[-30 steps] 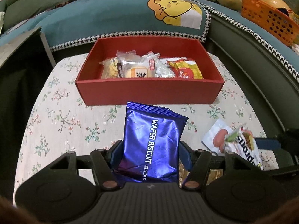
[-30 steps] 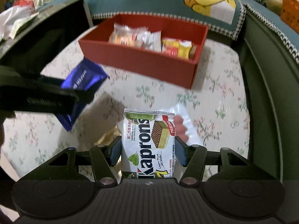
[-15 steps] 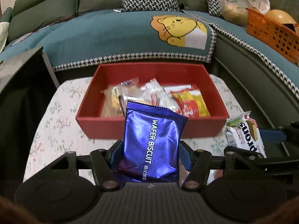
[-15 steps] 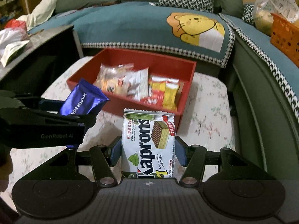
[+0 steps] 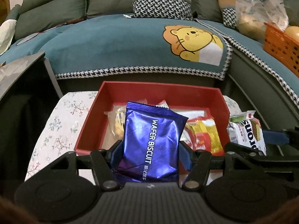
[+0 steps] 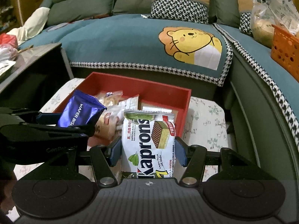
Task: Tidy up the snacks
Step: 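Lower both packets into the box and open both tools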
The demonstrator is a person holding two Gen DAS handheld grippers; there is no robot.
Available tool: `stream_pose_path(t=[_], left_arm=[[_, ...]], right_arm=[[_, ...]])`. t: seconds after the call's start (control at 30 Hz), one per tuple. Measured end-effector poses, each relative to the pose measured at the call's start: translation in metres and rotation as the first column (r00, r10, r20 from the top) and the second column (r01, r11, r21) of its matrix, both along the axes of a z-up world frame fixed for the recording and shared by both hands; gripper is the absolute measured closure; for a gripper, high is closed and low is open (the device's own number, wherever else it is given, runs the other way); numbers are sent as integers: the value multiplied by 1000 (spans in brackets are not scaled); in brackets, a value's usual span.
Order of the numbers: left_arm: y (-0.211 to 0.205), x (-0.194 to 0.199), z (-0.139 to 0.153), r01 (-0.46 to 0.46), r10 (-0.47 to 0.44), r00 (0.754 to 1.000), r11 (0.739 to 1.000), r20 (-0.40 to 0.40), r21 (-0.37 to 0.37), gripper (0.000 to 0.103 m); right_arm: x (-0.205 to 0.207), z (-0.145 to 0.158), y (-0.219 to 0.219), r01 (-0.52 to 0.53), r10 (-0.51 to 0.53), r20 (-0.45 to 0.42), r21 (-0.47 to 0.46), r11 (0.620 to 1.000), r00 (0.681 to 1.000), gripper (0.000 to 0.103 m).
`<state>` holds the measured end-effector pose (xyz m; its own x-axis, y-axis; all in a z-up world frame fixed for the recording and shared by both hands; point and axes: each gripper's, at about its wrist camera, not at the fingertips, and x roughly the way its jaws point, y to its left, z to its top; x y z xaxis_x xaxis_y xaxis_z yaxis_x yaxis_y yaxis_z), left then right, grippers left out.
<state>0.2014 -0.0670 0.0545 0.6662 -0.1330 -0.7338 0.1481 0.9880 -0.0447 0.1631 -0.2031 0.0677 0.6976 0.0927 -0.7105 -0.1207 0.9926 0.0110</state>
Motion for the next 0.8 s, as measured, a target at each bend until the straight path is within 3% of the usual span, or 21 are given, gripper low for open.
stream_pose_path(t=[0.8], left_arm=[[-6,71,-36,-62,66,996,995,-54,74,0]], right_arm=[[74,-40,3,-6,5,-66,-14,1000,998,36]])
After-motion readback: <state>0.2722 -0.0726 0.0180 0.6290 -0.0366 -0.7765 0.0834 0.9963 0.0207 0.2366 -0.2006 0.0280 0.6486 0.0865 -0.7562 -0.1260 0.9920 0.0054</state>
